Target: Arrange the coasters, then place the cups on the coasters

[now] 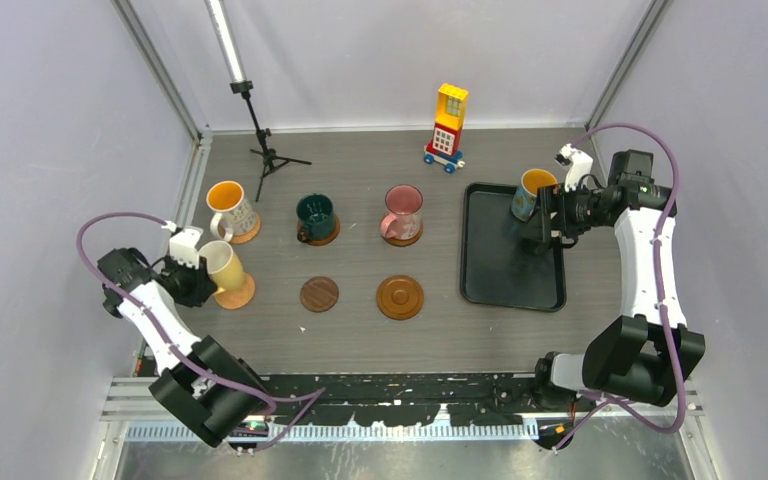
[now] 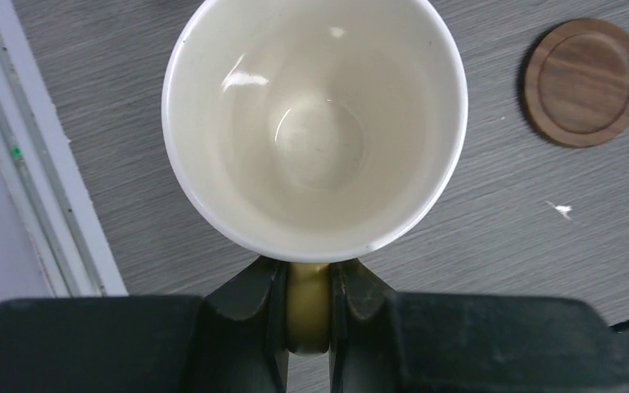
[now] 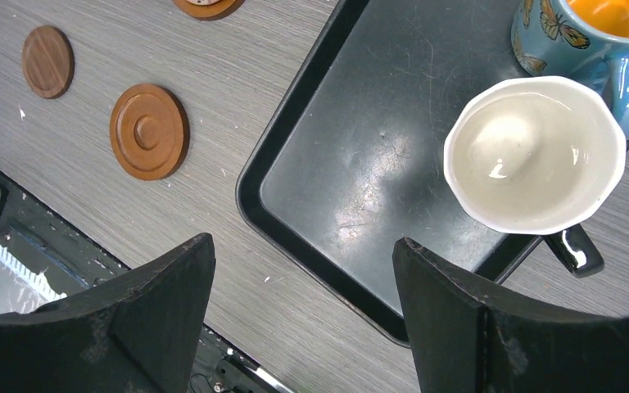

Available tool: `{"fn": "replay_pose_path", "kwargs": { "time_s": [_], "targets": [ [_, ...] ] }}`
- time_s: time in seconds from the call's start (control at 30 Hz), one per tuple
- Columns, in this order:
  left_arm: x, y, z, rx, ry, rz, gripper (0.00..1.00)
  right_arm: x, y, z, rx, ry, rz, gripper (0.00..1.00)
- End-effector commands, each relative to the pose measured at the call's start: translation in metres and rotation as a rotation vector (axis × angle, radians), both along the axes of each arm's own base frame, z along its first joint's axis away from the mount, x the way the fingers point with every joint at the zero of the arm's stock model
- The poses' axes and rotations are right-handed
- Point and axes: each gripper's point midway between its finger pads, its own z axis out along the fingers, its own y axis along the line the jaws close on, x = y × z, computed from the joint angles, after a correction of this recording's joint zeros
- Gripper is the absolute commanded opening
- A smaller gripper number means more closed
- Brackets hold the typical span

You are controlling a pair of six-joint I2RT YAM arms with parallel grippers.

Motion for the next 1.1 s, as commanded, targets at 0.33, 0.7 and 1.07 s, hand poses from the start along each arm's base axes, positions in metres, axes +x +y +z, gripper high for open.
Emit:
{"fn": "replay_pose_path", "kwargs": {
  "time_s": [0.33,0.7,1.07],
  "targets": [
    [0.009,0.010,-0.006,0.102,-0.118,-0.146,0.00,0.002,0.001,0.009,-0.011,-0.059,-0.024,0.84],
    [0.013,0.013,-0.017,0.095,-0.117,-0.155,0.00,-0.004,0.002,0.007,-0.014,-0.059,-0.032,0.84],
    [0.017,0.019,-0.027,0.100,-0.111,-0.169,0.00,-0.006,0.001,0.007,-0.019,-0.049,-0.036,0.84]
  ]
}}
